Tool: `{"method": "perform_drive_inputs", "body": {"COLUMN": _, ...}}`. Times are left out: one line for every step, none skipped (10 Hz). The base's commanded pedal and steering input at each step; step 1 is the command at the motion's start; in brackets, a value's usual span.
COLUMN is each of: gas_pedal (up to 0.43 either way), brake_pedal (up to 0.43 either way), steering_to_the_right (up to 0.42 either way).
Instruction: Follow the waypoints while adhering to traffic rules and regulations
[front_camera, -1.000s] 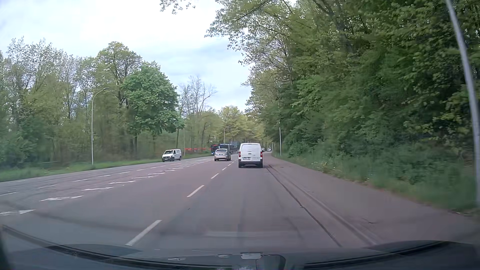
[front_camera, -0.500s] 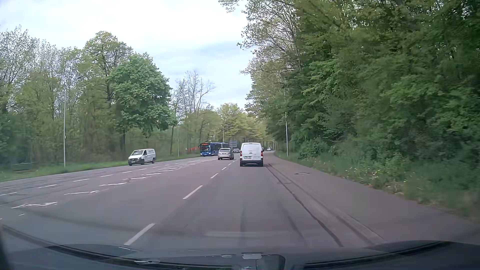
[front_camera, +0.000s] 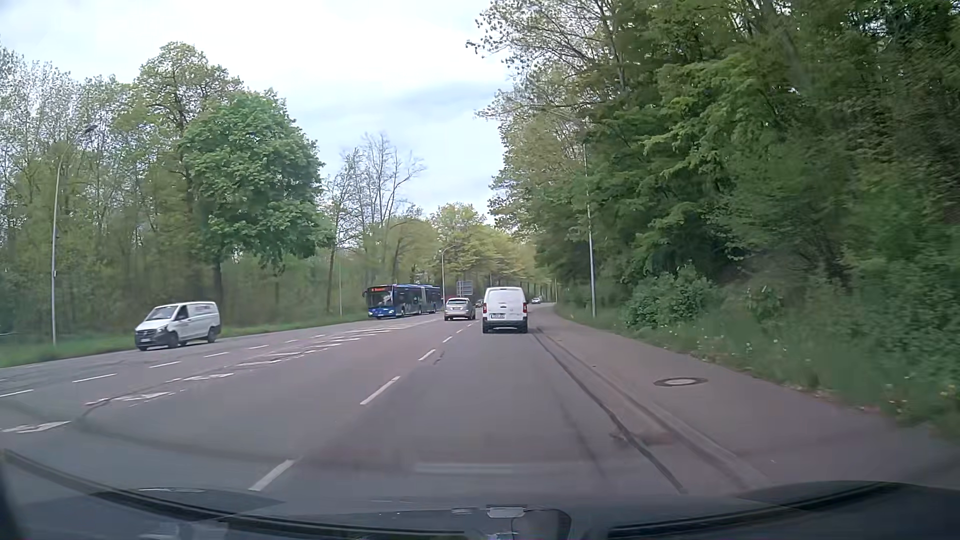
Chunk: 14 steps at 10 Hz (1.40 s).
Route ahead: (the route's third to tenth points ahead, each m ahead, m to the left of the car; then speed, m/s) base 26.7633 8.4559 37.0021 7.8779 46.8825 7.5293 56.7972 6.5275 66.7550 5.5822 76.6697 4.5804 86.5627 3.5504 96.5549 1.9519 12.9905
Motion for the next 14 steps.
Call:
{"method": "perform_drive_inputs", "body": {"gas_pedal": 0.067, "brake_pedal": 0.0, "steering_to_the_right": -0.001}}
{"method": "perform_drive_inputs", "body": {"gas_pedal": 0.067, "brake_pedal": 0.0, "steering_to_the_right": -0.001}}
{"method": "perform_drive_inputs", "body": {"gas_pedal": 0.067, "brake_pedal": 0.0, "steering_to_the_right": -0.001}}
{"method": "perform_drive_inputs", "body": {"gas_pedal": 0.067, "brake_pedal": 0.0, "steering_to_the_right": -0.001}}
{"method": "perform_drive_inputs", "body": {"gas_pedal": 0.067, "brake_pedal": 0.0, "steering_to_the_right": -0.001}}
{"method": "perform_drive_inputs", "body": {"gas_pedal": 0.059, "brake_pedal": 0.0, "steering_to_the_right": -0.001}}
{"method": "perform_drive_inputs", "body": {"gas_pedal": 0.059, "brake_pedal": 0.0, "steering_to_the_right": -0.001}}
{"method": "perform_drive_inputs", "body": {"gas_pedal": 0.059, "brake_pedal": 0.0, "steering_to_the_right": 0.0}}
{"method": "perform_drive_inputs", "body": {"gas_pedal": 0.059, "brake_pedal": 0.0, "steering_to_the_right": 0.0}}
{"method": "perform_drive_inputs", "body": {"gas_pedal": 0.059, "brake_pedal": 0.0, "steering_to_the_right": 0.001}}
{"method": "perform_drive_inputs", "body": {"gas_pedal": 0.059, "brake_pedal": 0.0, "steering_to_the_right": 0.001}}
{"method": "perform_drive_inputs", "body": {"gas_pedal": 0.059, "brake_pedal": 0.0, "steering_to_the_right": 0.001}}
{"method": "perform_drive_inputs", "body": {"gas_pedal": 0.059, "brake_pedal": 0.0, "steering_to_the_right": 0.002}}
{"method": "perform_drive_inputs", "body": {"gas_pedal": 0.059, "brake_pedal": 0.0, "steering_to_the_right": 0.002}}
